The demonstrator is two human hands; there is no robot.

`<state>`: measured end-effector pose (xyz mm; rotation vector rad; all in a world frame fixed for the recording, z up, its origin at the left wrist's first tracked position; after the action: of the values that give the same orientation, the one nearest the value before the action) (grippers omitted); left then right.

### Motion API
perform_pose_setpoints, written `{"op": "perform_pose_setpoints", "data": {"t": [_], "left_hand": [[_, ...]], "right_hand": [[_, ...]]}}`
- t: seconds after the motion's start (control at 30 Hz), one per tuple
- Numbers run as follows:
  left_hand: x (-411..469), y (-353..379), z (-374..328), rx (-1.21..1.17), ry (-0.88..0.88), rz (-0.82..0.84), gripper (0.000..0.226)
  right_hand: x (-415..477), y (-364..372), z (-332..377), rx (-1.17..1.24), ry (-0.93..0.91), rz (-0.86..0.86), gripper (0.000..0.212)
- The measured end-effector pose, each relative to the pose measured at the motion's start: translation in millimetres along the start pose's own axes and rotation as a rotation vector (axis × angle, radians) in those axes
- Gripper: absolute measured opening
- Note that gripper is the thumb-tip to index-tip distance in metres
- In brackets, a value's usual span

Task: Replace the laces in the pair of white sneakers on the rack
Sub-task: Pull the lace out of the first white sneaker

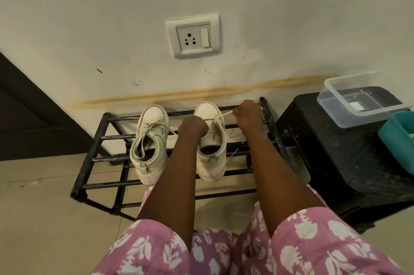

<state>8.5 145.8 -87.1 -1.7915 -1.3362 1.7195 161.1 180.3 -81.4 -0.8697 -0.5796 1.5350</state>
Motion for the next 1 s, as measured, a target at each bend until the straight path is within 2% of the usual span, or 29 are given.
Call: {"op": "perform_pose_setpoints", "data": {"t": [0.17,0.23,0.3,0.37,0.43,0.5,0.57,0.63,0.7,0.8,0.83,0.93,1.0], "left_hand": [[-4,-1,0,-0.033,-0.010,0.011,0.035],[-3,-1,1,-0.095,-0.024,0.031,0.035],[-7,-2,1,-0.178,-0.028,0.052,0.032],[-14,-11,-5,-0.197,0.027,0.004,0.034],[-24,-24,-20,-0.207,0.185,-0.119,0.046],[-36,-29,-43,-0.325,0.394,-0.166,0.059],[-47,-21,-68,-0.410,0.512,-0.095,0.070],[-53,2,-91,-0.347,0.540,0.052,0.078],[-54,25,-106,-0.324,0.554,0.141,0.072],[-57,41,-121,-0.443,0.608,0.116,0.039],[-59,42,-127,-0.458,0.618,0.105,0.034],[-67,40,-137,-0.492,0.627,0.080,0.031],[-70,38,-138,-0.562,0.632,0.120,0.030]], "right_hand": [[-3,-55,-25,0.125,0.078,-0.238,0.025],[-8,-73,-27,0.219,0.046,-0.268,0.021],[-13,-86,-22,0.301,-0.020,-0.214,0.017],[-19,-93,-15,0.396,-0.085,-0.106,0.017],[-25,-98,-5,0.520,-0.144,-0.001,0.018],[-32,-107,5,0.650,-0.207,0.034,0.022],[-39,-116,13,0.757,-0.251,0.039,0.024],[-48,-124,19,0.836,-0.286,0.054,0.025],[-56,-135,24,0.884,-0.307,0.051,0.028],[-70,-159,30,0.959,-0.341,0.032,0.031],[-74,-169,32,0.996,-0.351,0.024,0.032],[-85,-203,35,1.060,-0.383,-0.016,0.031],[-93,-228,29,0.994,-0.389,-0.060,0.030]]}}
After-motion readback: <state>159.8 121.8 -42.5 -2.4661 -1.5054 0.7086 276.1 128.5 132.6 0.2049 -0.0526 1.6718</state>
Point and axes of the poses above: each hand's wrist, its own x-axis towards the middle knuckle, its own y-axis out of the palm, z = x × y, the point moved 4 cm from there along x, towards the middle knuckle, and after that the axes turned 13 degrees about z, right-handed, at the moved point
